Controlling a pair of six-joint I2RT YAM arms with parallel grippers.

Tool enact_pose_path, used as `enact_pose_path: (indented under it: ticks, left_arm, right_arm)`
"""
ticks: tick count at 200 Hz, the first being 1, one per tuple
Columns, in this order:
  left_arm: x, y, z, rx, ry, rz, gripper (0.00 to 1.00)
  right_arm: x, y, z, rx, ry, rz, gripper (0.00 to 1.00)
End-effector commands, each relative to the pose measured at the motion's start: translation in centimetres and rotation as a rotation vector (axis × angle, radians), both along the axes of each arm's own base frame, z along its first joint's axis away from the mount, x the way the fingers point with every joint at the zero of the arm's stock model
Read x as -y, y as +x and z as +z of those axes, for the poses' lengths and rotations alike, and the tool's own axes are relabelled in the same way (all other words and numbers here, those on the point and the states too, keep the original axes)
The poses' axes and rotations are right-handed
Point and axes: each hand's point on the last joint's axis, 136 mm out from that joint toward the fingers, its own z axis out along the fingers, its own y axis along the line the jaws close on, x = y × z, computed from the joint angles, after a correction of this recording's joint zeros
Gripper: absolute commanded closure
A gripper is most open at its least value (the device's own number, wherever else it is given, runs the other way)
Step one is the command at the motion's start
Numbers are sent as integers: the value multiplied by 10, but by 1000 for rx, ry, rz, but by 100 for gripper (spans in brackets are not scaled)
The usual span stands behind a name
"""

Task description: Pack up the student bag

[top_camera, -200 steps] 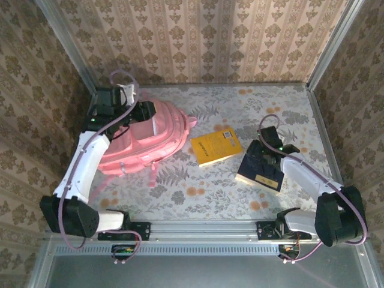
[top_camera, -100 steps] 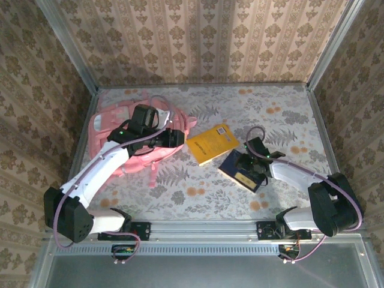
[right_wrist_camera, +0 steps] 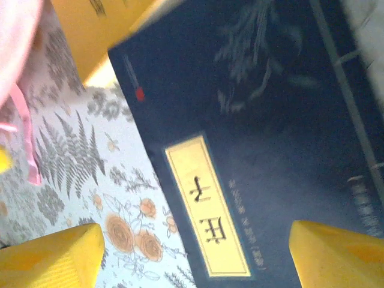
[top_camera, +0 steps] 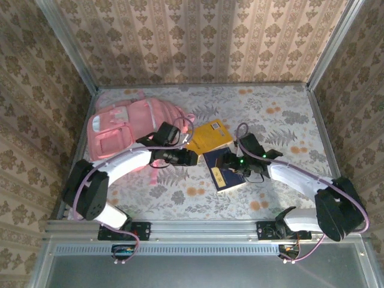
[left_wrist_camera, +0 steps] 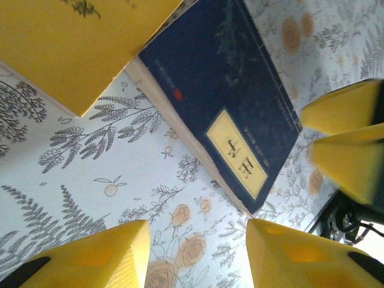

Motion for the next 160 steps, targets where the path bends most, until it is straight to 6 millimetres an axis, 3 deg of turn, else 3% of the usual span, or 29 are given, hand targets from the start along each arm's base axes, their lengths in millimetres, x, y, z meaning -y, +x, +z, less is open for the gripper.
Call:
enact_pose_path:
  ticks: [1, 14, 30, 66, 112, 160]
  left_arm:
    - [21, 6, -5, -10, -58, 7, 52]
    - [27, 4, -15, -21, -40, -2, 52]
    - [34, 3, -25, -33, -19, -12, 52]
    - [36, 4, -45, -72, 0, 6, 52]
    - [29, -1, -57, -91, 26, 19, 52]
    - [21, -5, -59, -137, 5, 45, 52]
  right_arm:
    - [41, 17, -2, 75, -159, -62, 18]
    - [56, 30, -3, 109, -234, -100, 18]
    - [60, 43, -12, 92, -275, -102, 18]
    - [47, 57, -39, 25, -261, -49, 19]
    - [23, 48, -55, -44, -151, 22, 22]
    - [-6, 21, -62, -106, 1, 91, 26]
